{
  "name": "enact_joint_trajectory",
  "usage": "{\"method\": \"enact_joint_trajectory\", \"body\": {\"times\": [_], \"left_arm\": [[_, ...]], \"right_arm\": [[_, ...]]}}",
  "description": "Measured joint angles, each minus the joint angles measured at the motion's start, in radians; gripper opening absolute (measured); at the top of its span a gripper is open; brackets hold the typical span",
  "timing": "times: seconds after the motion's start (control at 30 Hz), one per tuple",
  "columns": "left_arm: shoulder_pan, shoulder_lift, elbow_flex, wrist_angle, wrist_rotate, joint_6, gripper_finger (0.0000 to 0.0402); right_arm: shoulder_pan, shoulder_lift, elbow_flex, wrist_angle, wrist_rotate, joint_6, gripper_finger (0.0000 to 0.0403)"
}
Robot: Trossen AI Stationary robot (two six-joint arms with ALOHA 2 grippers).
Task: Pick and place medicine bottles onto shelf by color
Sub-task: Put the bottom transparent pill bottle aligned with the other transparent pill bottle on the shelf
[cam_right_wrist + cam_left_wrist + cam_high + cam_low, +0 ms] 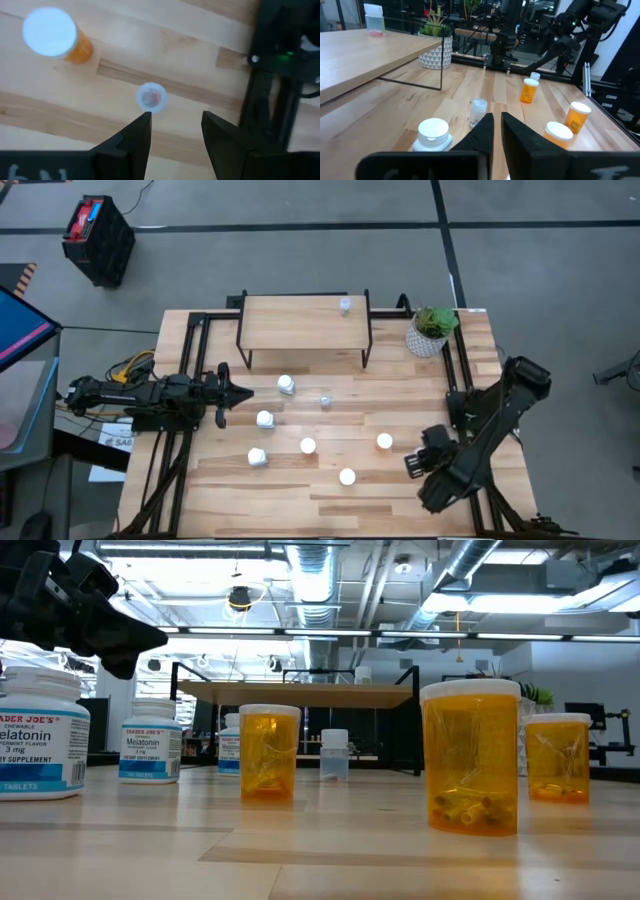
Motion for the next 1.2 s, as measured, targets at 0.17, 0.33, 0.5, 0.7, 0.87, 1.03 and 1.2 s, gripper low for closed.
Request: {"method": "enact_joint_trajectory", "body": {"times": [0.17, 0.33, 0.5, 0.7, 0.87, 1.03, 1.2], "left_arm": [[0.0, 0.0, 0.0, 0.0, 0.0, -0.001, 0.0056], [0.0, 0.0, 0.0, 0.0, 0.001, -0.001, 0.0078], [0.0, 0.0, 0.0, 0.0, 0.001, -0.001, 0.0091], [0.0, 0.0, 0.0, 0.0, 0.0, -0.001, 0.0097], [0.0, 0.0, 0.0, 0.0, -0.001, -0.001, 0.0096], [0.0, 0.0, 0.0, 0.0, -0.001, -0.001, 0.0096], [0.0, 0.0, 0.0, 0.0, -0.002, -0.001, 0.0096]], "right_arm": [[-0.038, -0.099, 0.0, -0.058, -0.002, -0.105, 0.0195], [-0.063, -0.242, -0.119, -0.034, -0.002, -0.139, 0.0195], [-0.066, -0.39, -0.291, 0.197, 0.013, -0.148, 0.0195], [-0.066, -0.415, -0.366, 0.374, 0.043, -0.305, 0.0195], [-0.068, -0.375, -0.369, 0.384, 0.041, -0.311, 0.0195], [-0.068, -0.34, -0.369, 0.413, 0.028, -0.298, 0.0198], [-0.081, -0.289, -0.369, 0.449, 0.011, -0.285, 0.0232]]}}
